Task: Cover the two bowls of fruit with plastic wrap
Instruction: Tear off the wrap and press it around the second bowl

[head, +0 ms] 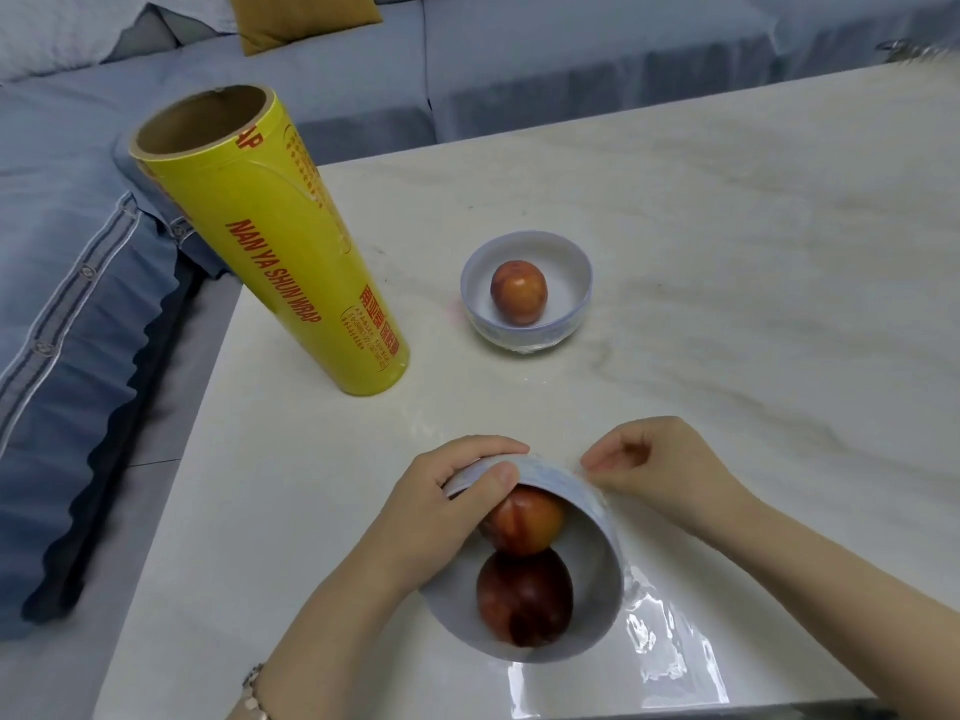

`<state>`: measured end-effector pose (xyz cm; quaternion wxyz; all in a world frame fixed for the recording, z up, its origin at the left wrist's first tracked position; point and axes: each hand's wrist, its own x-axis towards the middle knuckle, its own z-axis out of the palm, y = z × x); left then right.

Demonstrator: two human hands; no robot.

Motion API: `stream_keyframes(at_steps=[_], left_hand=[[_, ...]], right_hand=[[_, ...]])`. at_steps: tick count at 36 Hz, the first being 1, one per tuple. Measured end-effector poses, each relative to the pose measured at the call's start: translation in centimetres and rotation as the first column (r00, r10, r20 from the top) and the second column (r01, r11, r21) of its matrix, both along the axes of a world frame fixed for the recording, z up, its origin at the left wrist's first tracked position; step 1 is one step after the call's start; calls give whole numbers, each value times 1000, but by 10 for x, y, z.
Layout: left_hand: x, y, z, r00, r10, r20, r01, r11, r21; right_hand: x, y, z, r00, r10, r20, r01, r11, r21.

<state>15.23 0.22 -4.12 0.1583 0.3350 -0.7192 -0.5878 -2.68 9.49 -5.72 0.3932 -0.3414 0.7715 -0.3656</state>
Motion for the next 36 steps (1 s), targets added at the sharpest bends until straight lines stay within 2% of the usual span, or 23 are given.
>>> stream_keyframes(at_steps=[2,5,7,9,13,18,20,21,24,28,33,36], left_hand=[[0,0,0,1000,10,-6,-10,1000,-1],[-1,1,-1,1000,16,5,-16,1000,-15],[-1,1,-1,1000,17,15,-16,999,-29],[0,1,-2,1000,17,16,-17,999,-39],[0,2,-3,1000,26,3,-26,998,-51],[1,3,-5,998,55,-9,-55,997,-49],[2,3,-4,999,43,-2,-43,998,-54],[2,3,-4,999,42,4,-41,997,-59],[2,2,-3,999,45,29,-42,996,-81],[3,2,-4,995,77,66,-71,994,-83],[1,2,-2,988,133,73,-130,991,-38],[1,4,-5,961,276,30,-277,961,28]], right_hand=[[-5,6,7,996,-90,-10,88,988,-123],[3,15,31,984,-121,130,151,955,-255],[16,21,42,983,11,182,33,971,-237],[25,24,41,975,141,170,-108,976,-192],[29,19,30,960,231,157,-208,967,-150],[29,14,20,902,226,367,-179,971,-159],[29,14,19,878,250,409,-202,967,-158],[29,14,19,877,221,425,-163,972,-170],[25,13,18,931,124,343,-35,966,-255],[31,6,18,937,198,289,-130,962,-239],[24,7,13,911,247,331,-214,968,-134],[19,21,7,895,203,398,-141,974,-180]])
